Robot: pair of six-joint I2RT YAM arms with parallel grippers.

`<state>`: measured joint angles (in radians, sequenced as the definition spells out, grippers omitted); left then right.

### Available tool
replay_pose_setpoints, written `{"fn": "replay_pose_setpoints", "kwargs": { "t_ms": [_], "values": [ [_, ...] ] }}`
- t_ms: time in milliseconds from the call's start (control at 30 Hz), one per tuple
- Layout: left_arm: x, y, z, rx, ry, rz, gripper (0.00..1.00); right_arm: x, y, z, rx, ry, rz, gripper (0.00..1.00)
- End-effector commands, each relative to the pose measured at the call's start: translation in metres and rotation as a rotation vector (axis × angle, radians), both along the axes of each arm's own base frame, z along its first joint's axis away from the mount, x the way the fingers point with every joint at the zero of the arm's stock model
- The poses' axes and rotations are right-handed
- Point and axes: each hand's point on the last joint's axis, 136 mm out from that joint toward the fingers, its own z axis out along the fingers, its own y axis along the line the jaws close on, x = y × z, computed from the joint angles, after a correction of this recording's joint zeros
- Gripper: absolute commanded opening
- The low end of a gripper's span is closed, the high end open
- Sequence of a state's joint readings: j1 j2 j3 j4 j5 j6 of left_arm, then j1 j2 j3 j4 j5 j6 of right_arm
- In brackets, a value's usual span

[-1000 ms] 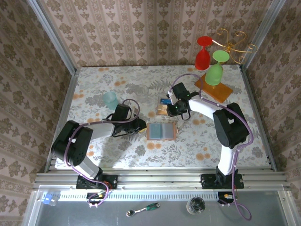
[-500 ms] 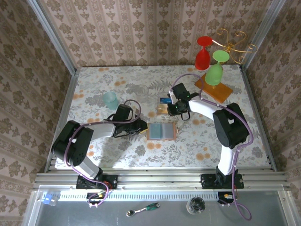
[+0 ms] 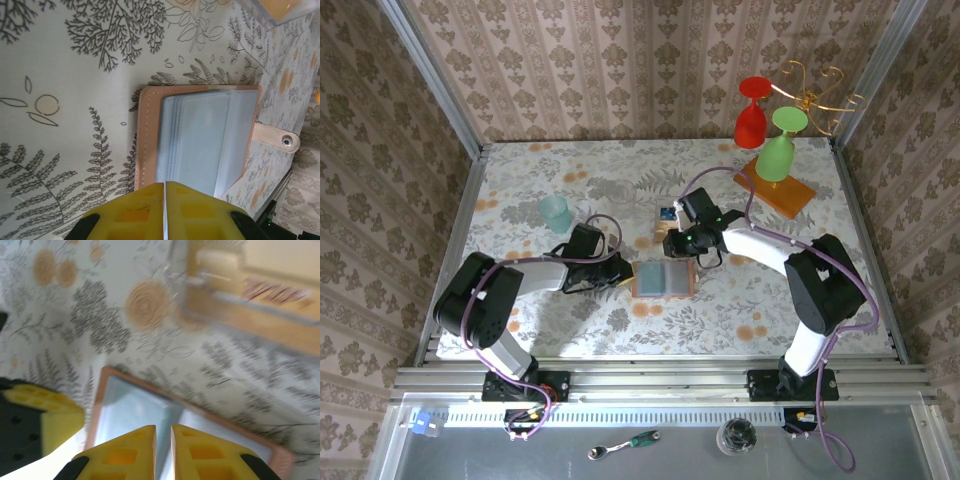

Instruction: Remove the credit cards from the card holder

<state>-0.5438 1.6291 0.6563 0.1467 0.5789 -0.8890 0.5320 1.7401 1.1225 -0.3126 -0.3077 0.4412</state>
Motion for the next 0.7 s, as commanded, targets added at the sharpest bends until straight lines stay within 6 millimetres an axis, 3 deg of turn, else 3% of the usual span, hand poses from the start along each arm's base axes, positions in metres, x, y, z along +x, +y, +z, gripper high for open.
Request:
{"fn": "replay_pose_setpoints", "kwargs": {
  "t_ms": [0,300,533,667],
  "values": [
    [-0.001,-0.003,-0.006,0.013,0.007,-0.017,0.1,-0.015,0.024,0.002,0.099,0.087,-0.016,0.18],
    [-0.002,-0.005,-0.011,0.005,0.016,-0.024,0.08,-0.039,0.052,-0.011,0.103,0.129,0.0,0.18],
    [-0.006,-0.004,-0.019,0.017,0.039,-0.029,0.07,-0.046,0.039,-0.027,0.027,0.169,-0.056,0.18],
    [-0.007,-0.004,-0.021,0.021,0.044,-0.034,0.07,-0.049,0.036,-0.031,0.019,0.181,-0.07,0.3]
  ]
}}
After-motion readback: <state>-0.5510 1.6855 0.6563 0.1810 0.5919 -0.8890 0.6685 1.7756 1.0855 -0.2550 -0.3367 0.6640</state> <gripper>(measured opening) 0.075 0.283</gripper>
